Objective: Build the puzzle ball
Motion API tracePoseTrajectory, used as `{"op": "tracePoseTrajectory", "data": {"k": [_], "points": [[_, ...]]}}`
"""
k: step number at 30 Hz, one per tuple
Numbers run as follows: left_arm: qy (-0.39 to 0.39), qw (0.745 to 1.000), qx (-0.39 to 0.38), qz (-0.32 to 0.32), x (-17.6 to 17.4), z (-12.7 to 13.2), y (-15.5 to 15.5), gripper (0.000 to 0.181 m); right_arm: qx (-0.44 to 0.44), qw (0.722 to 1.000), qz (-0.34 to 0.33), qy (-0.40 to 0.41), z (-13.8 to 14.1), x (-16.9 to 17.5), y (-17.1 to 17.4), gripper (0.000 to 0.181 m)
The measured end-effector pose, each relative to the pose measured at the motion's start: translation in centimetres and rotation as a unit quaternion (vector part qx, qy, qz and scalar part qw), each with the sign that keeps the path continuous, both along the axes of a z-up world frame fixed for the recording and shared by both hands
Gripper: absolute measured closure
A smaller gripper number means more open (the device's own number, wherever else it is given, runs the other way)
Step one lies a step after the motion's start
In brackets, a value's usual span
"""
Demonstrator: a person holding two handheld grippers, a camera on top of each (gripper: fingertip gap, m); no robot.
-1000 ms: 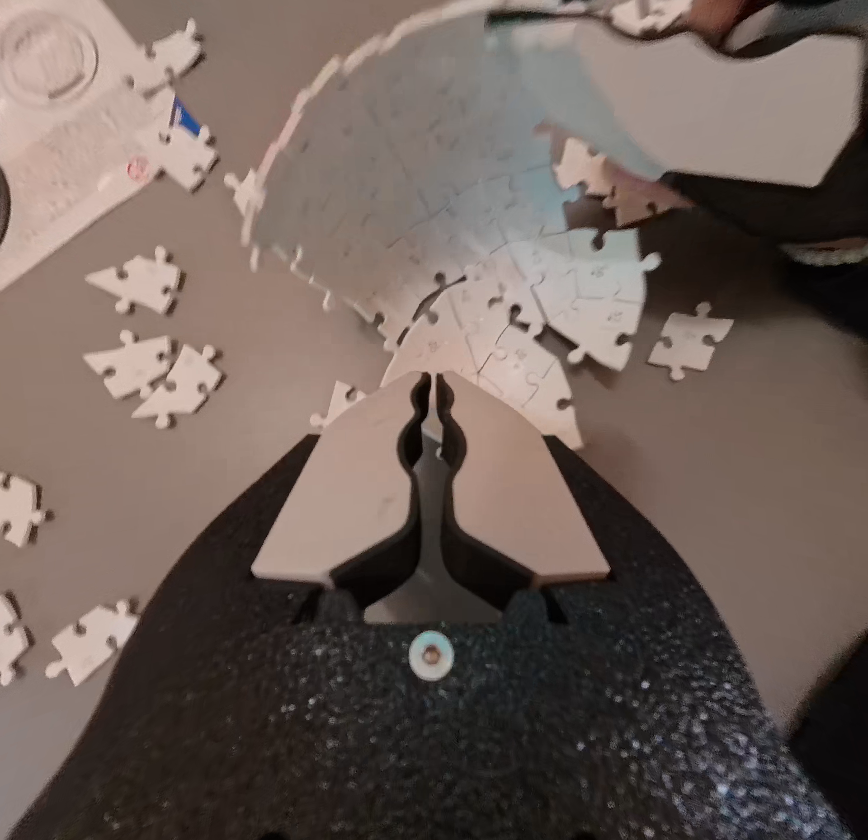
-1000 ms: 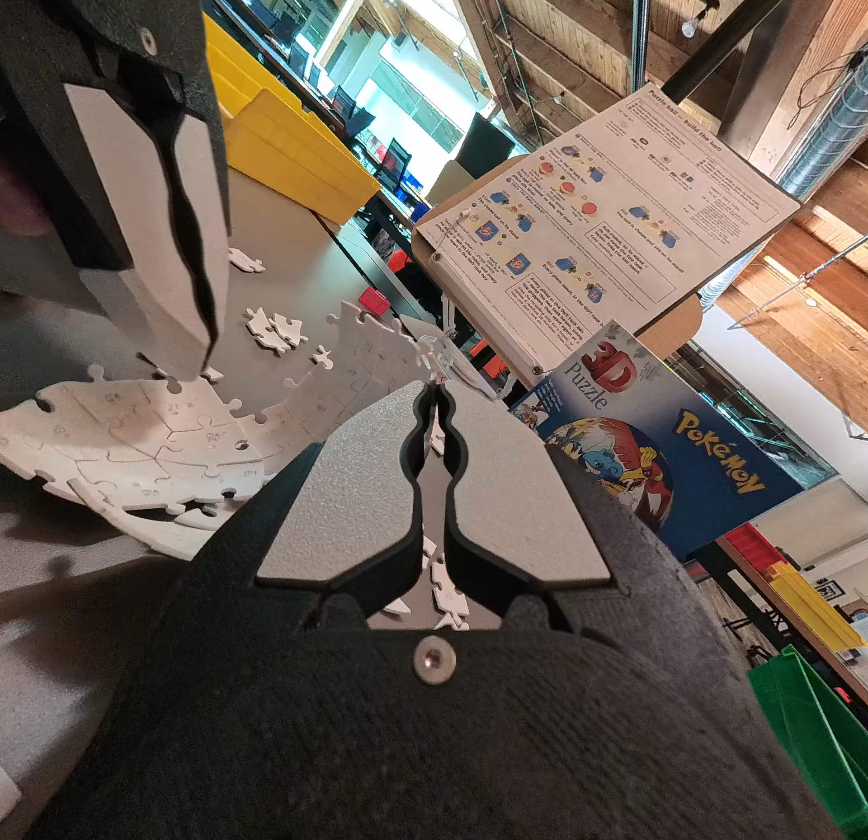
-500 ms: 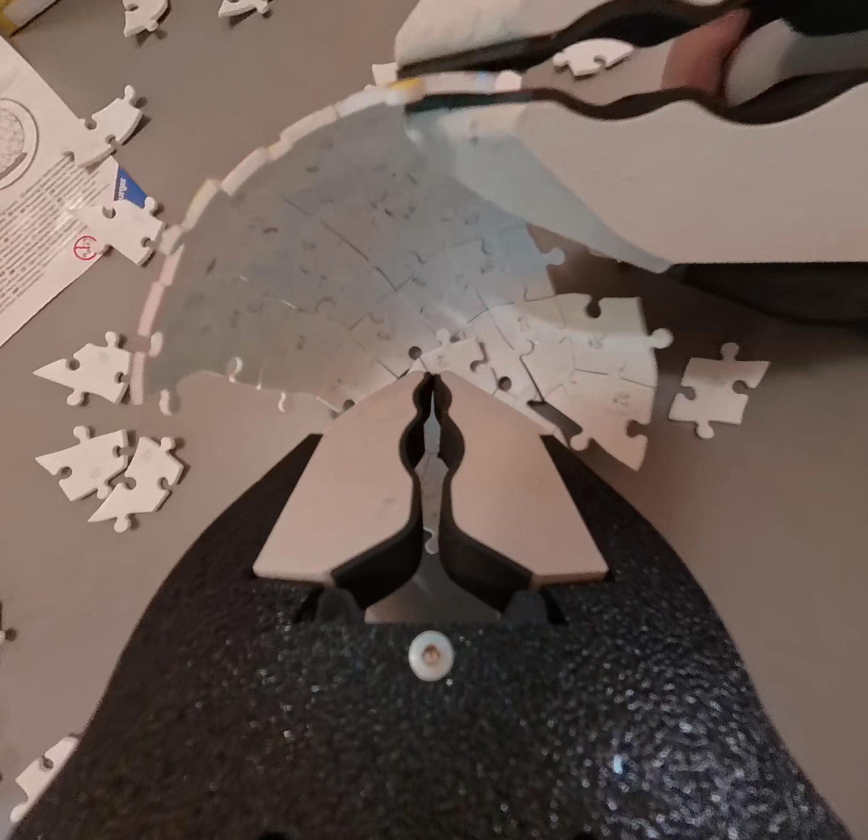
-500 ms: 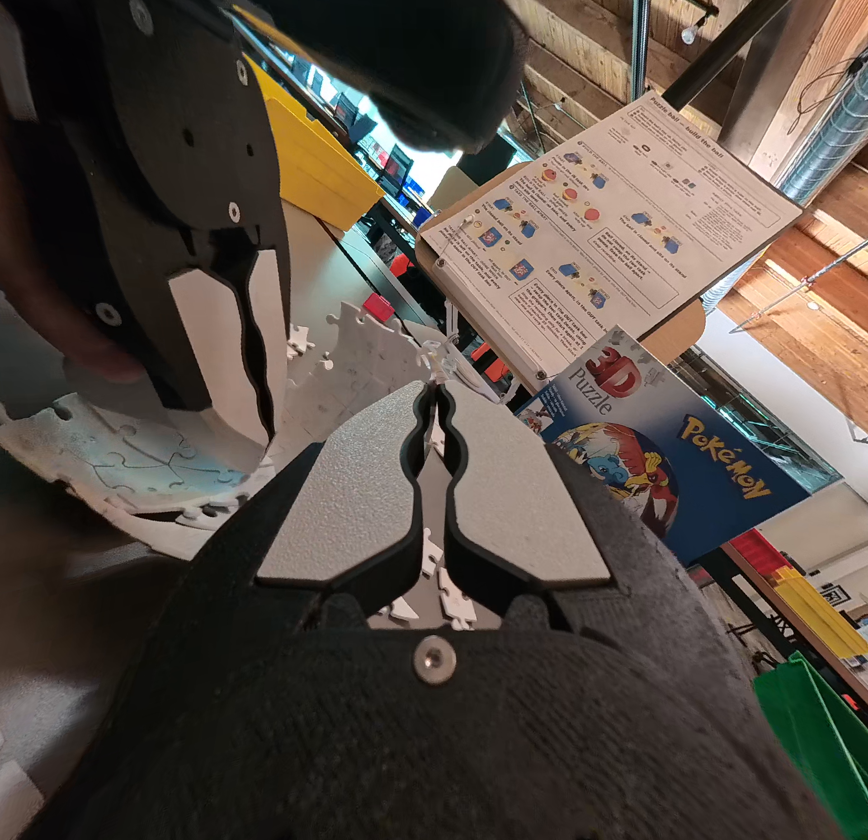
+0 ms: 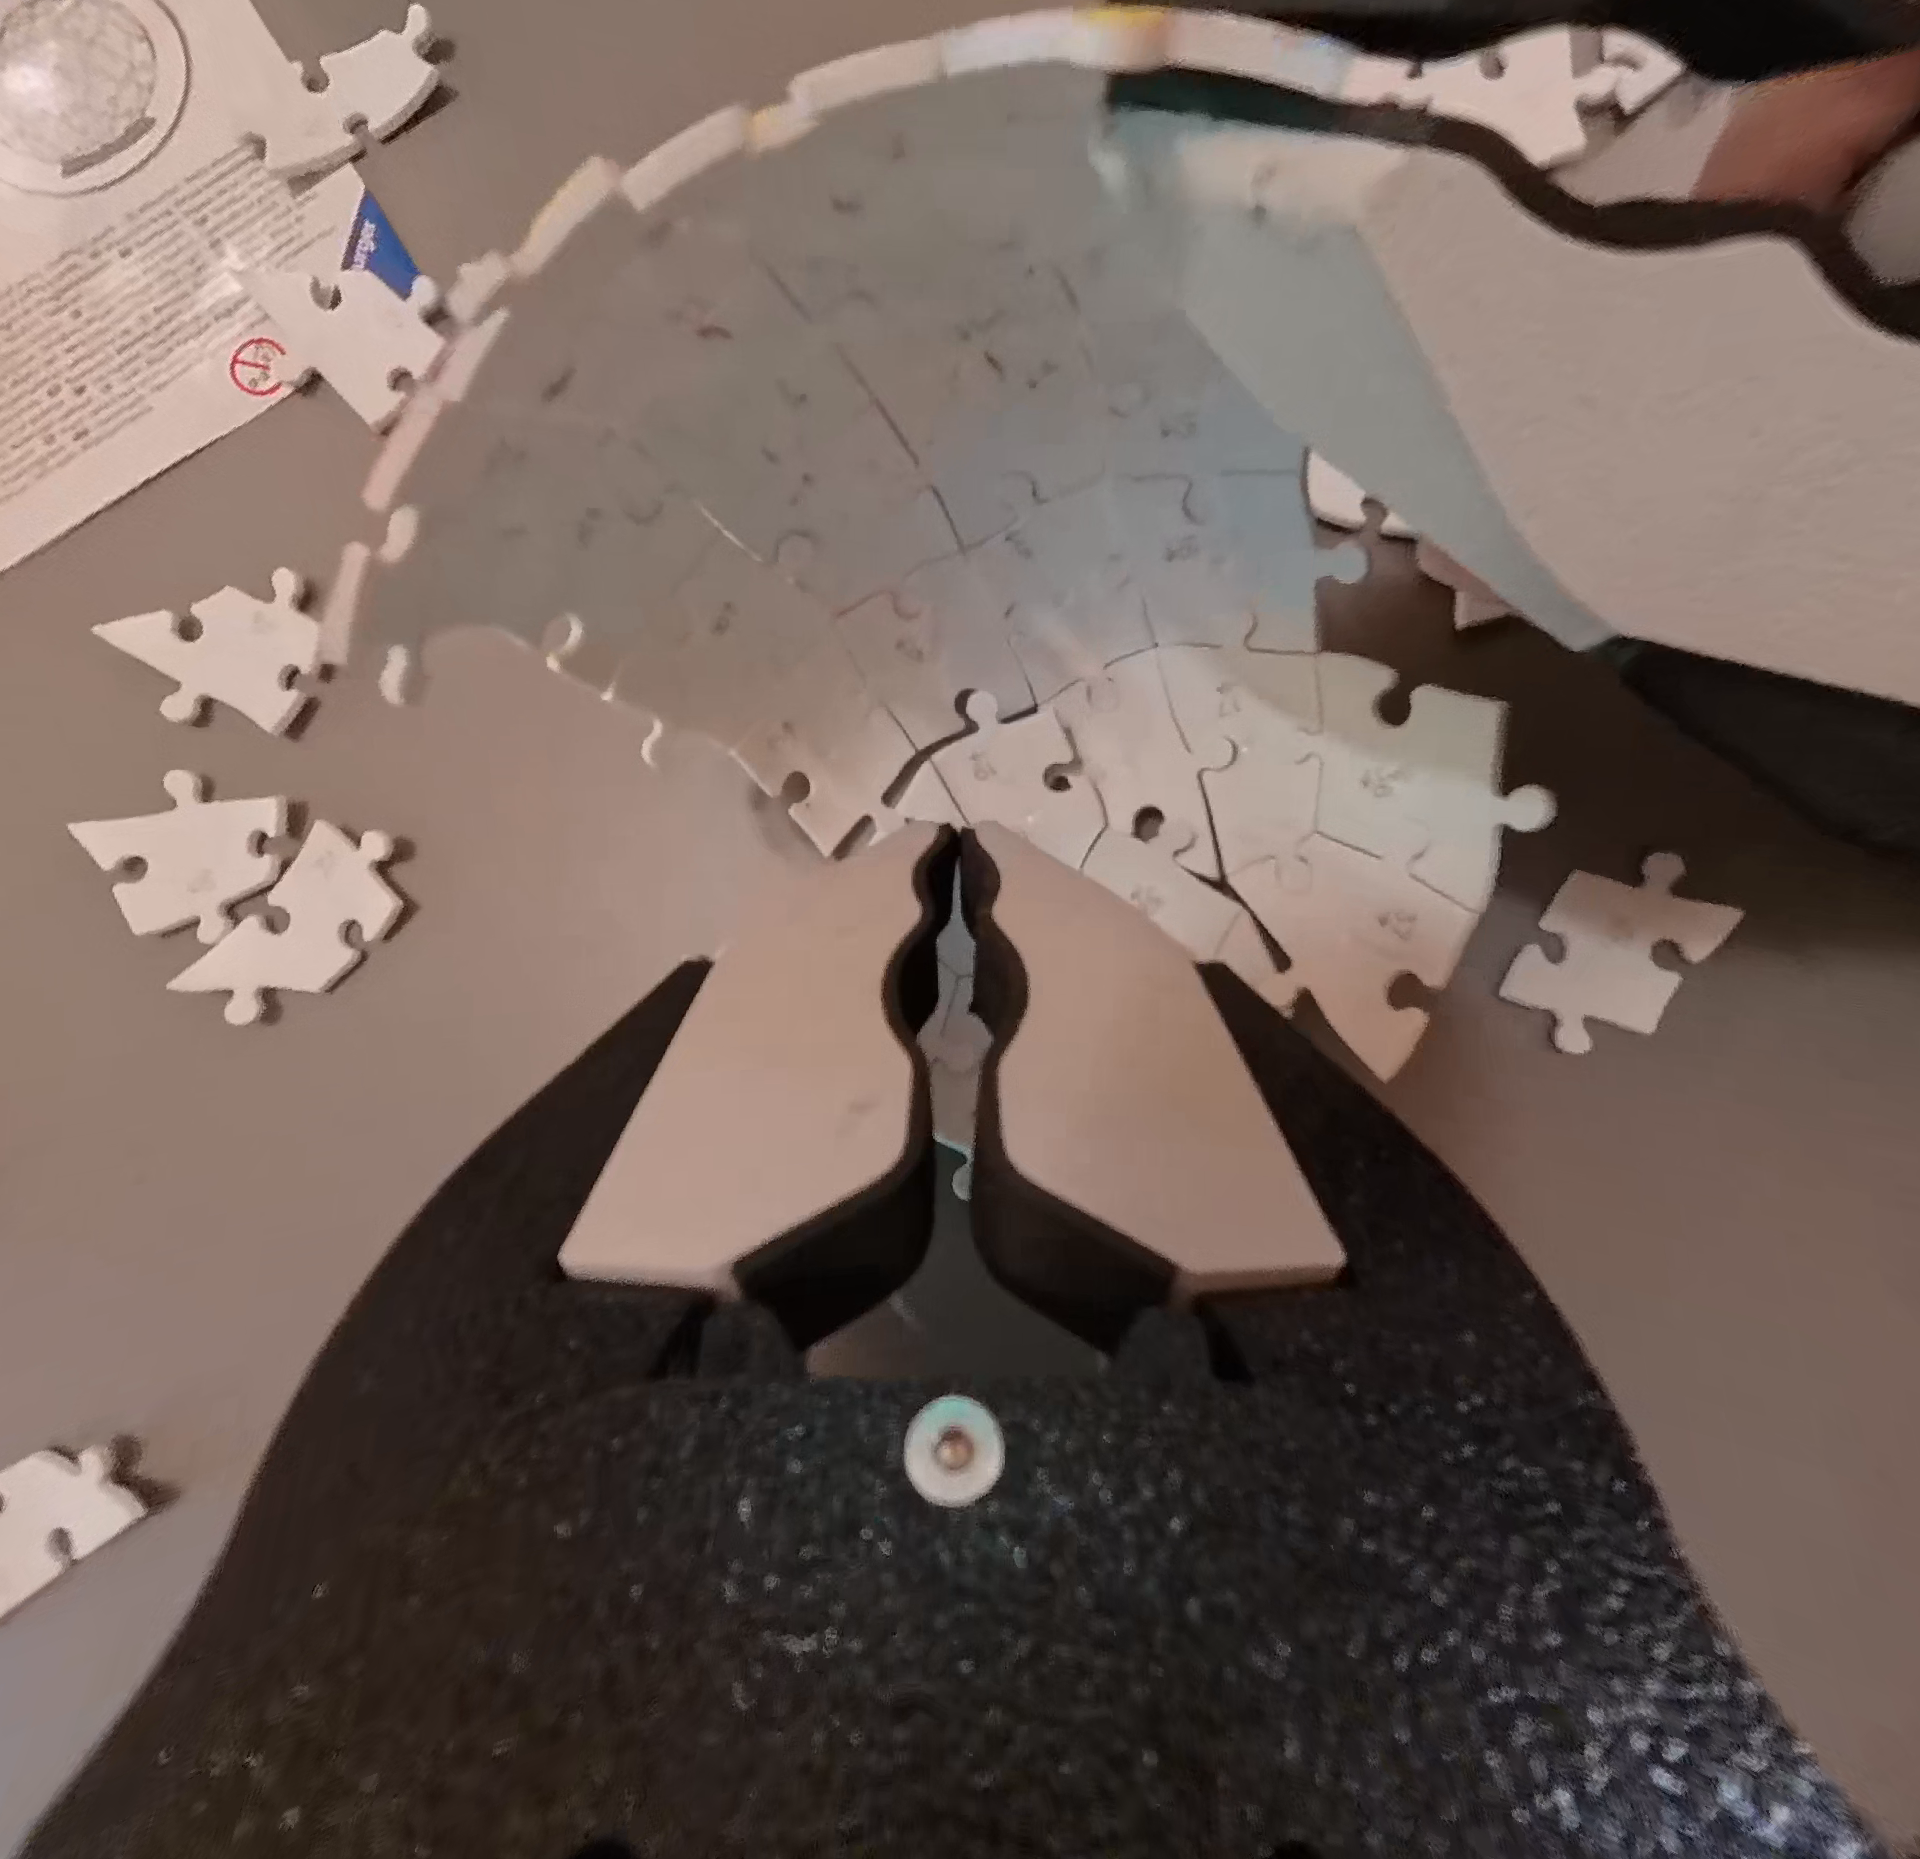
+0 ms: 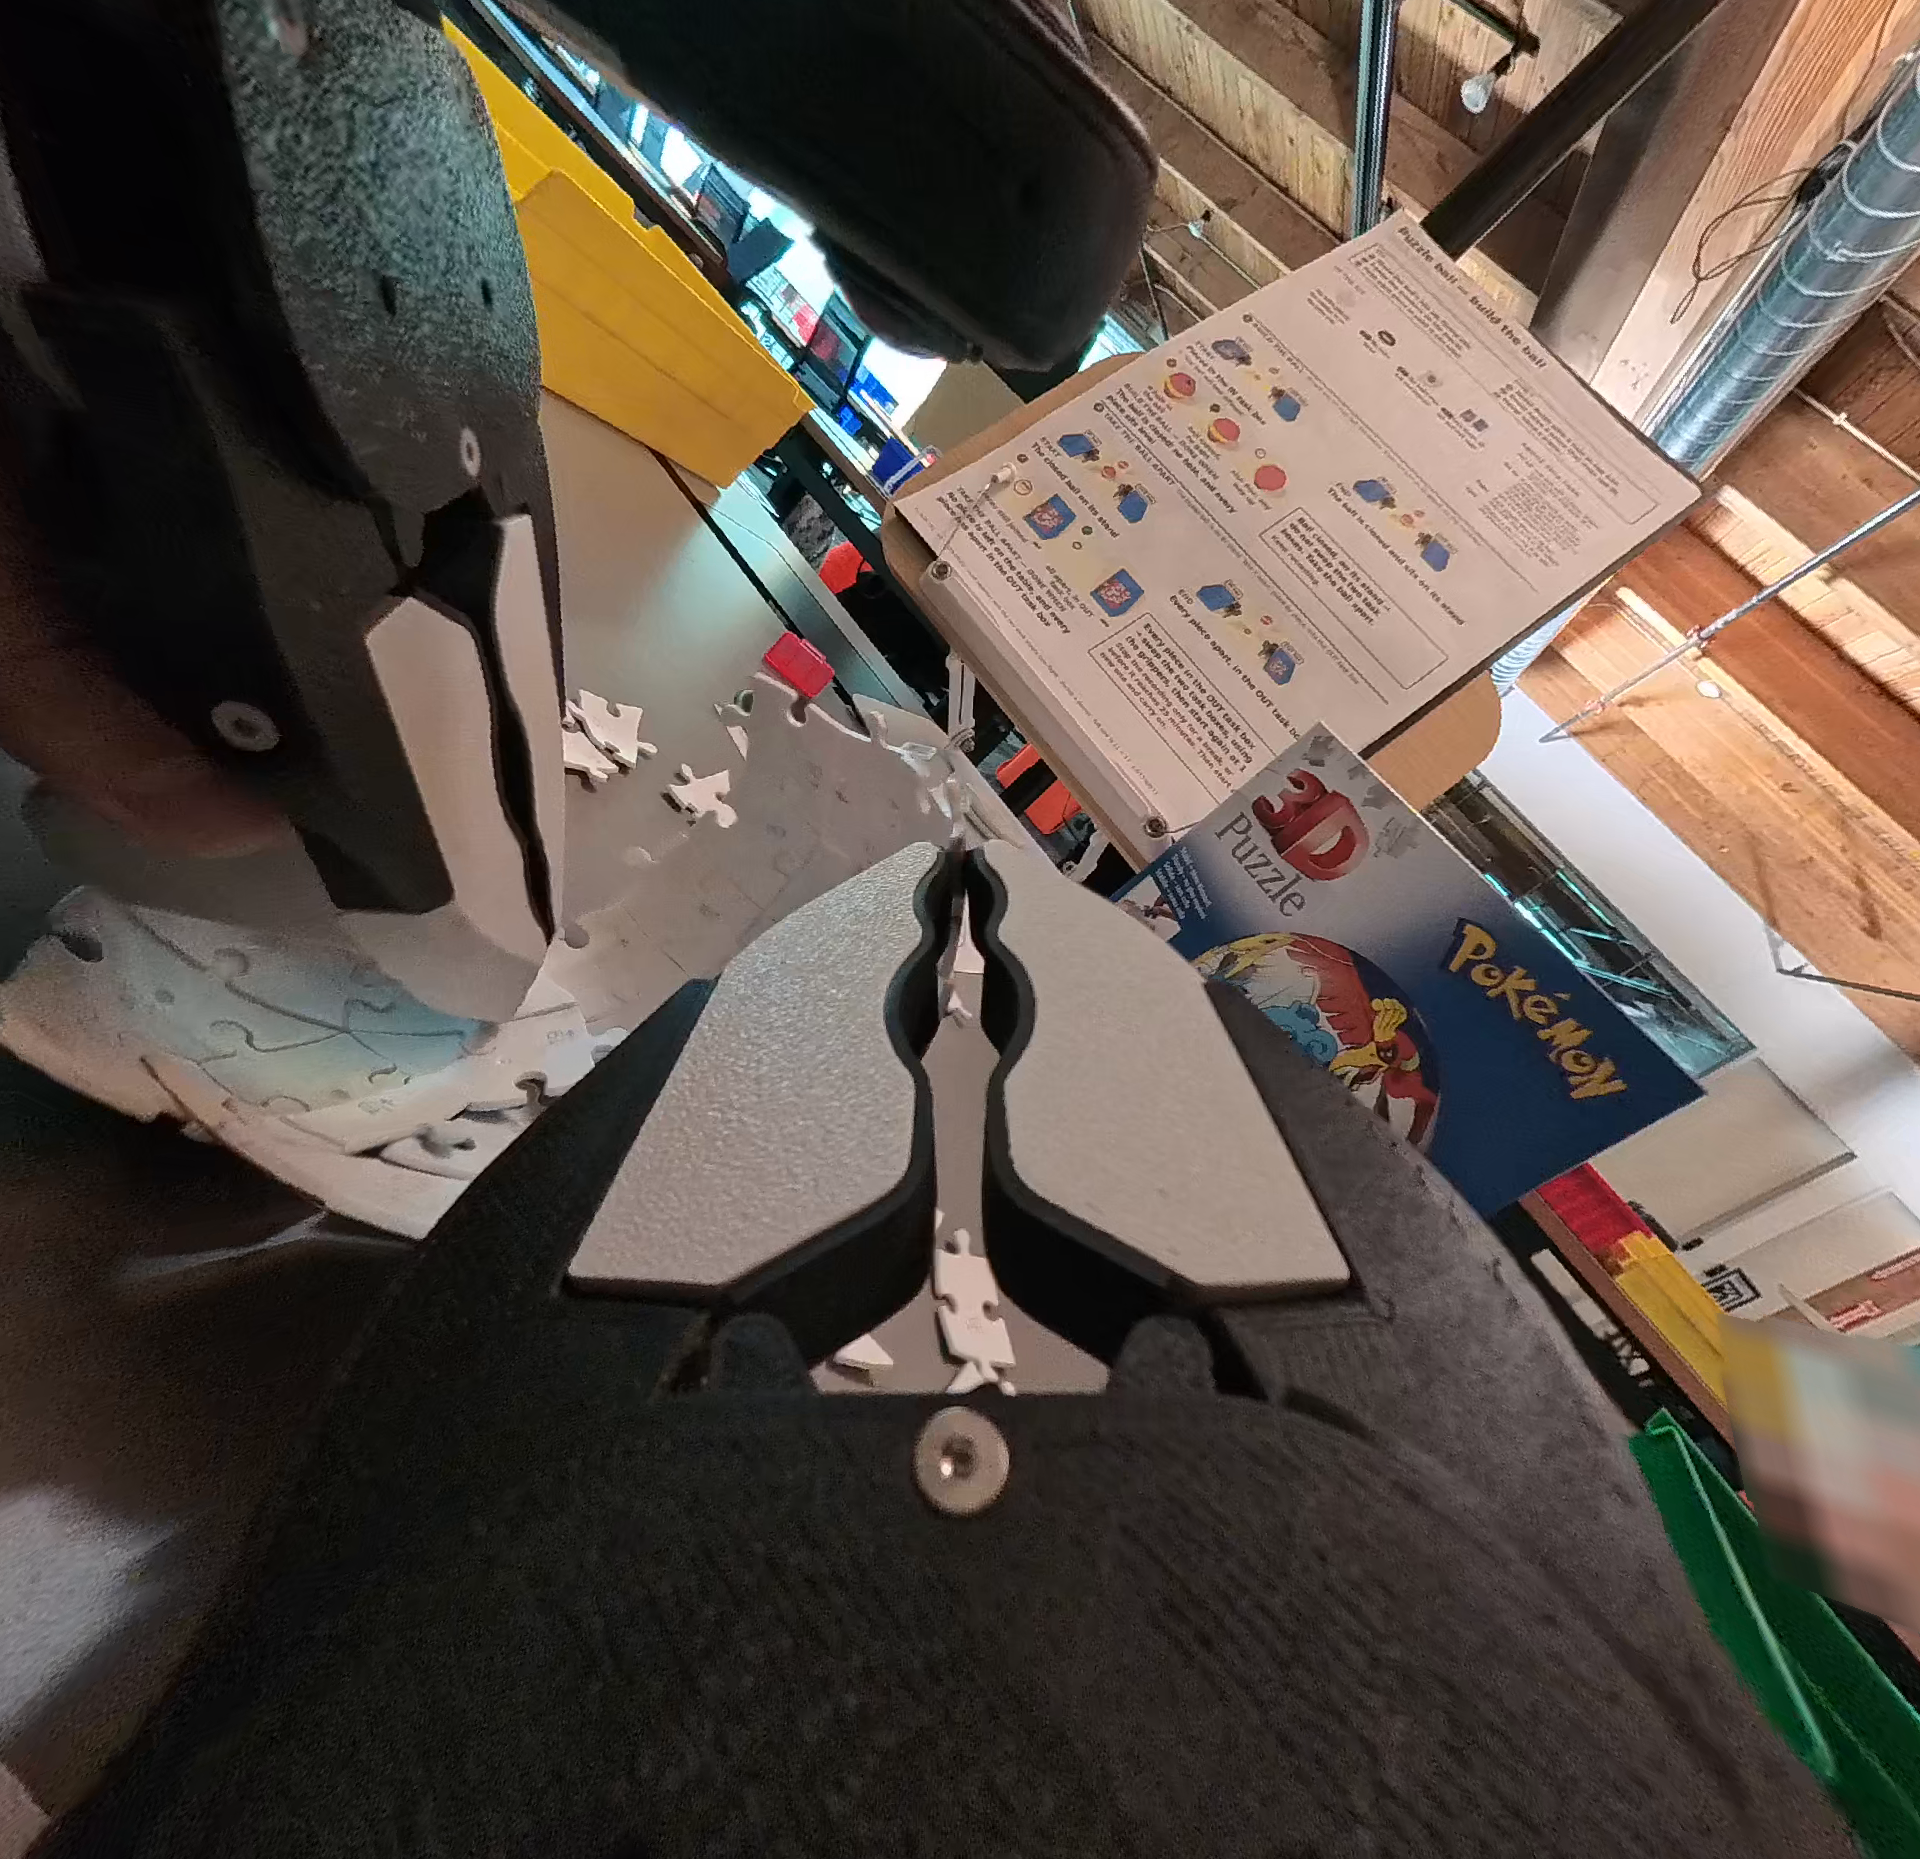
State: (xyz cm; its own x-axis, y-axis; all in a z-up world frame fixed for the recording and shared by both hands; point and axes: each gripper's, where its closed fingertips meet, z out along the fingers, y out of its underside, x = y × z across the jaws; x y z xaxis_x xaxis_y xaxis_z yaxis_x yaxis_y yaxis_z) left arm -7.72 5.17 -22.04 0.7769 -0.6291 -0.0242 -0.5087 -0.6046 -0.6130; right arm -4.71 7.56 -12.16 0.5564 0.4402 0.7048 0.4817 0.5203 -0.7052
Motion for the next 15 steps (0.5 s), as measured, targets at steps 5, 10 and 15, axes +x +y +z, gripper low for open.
{"op": "tracePoseTrajectory", "data": {"k": [5,10,15], "points": [[-0.052,0.998,0.020,-0.011,1.1,1.7,0.6,0.181,0.003,1.000,-0.002,-0.003,0.0,0.0,0.0,0.179],[-0.021,0.998,0.010,-0.053,1.3,0.2,0.3,0.181,0.004,1.000,-0.001,-0.002,0.1,0.0,0.0,0.179],[-0.018,0.998,0.017,-0.055,1.4,0.1,0.6,0.181,0.000,1.000,0.002,0.002,0.1,0.0,0.0,0.179]]}}
